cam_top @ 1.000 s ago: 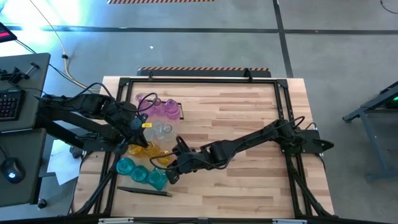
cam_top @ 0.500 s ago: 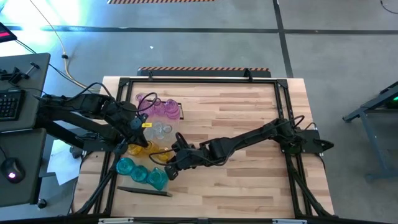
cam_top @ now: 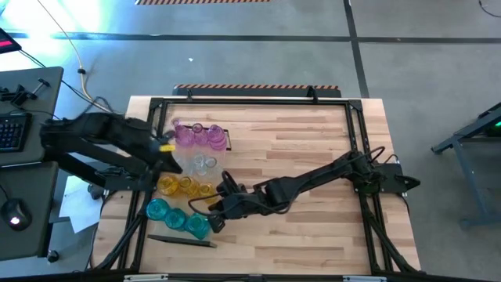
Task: Sort vases onto shelf
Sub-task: Adjust the blue flower vase on the shelf
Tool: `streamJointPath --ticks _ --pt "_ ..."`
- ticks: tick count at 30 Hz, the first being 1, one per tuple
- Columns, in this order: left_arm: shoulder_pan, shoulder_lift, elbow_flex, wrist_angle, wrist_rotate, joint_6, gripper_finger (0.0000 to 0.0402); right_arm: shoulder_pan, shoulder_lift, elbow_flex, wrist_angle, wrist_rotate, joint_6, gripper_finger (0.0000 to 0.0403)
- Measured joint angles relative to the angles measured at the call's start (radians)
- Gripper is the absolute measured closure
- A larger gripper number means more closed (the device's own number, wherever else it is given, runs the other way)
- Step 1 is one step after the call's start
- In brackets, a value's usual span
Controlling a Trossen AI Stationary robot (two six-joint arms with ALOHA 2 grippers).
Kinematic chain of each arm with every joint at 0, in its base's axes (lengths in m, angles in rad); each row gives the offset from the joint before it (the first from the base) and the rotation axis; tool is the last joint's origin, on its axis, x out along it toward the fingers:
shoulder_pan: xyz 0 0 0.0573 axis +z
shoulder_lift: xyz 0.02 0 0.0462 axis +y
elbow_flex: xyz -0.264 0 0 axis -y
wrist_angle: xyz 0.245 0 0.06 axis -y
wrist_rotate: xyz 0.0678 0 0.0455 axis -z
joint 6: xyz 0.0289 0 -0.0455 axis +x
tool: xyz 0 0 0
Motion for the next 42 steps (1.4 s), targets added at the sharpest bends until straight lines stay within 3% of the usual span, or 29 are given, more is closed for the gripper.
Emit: streamJointPath --ticks 5,11,16,21,27,33,42 --pt "0.000 -0.075 0.092 0.002 -0.093 -0.024 0.0381 0.015 0.000 0.095 -0.112 0.060 -0.051 0.0403" --pt "0.000 -0.241 0.127 -0.068 -0.254 -0.085 0.0381 0.059 0.000 0.266 -0.334 0.266 -0.147 0.0403" --pt "0.002 -0.417 0.112 -0.115 -0.318 -0.163 0.0381 0.107 -0.082 0.197 -0.368 0.414 -0.134 0.0403" --pt "0.019 -0.576 0.063 -0.111 -0.313 -0.203 0.0381 0.156 -0.131 0.165 -0.435 0.488 -0.116 0.0403" --pt "0.057 -0.714 -0.066 -0.116 -0.197 -0.231 0.0381 0.186 -0.145 0.161 -0.480 0.494 -0.102 0.0403" --pt "0.100 -0.829 -0.188 -0.113 -0.162 -0.255 0.0381 0.198 -0.144 0.160 -0.567 0.501 -0.003 0.0403" --pt "0.157 -0.828 -0.192 -0.203 -0.144 -0.254 0.0381 0.217 -0.145 0.082 -0.571 0.488 0.115 0.0403"
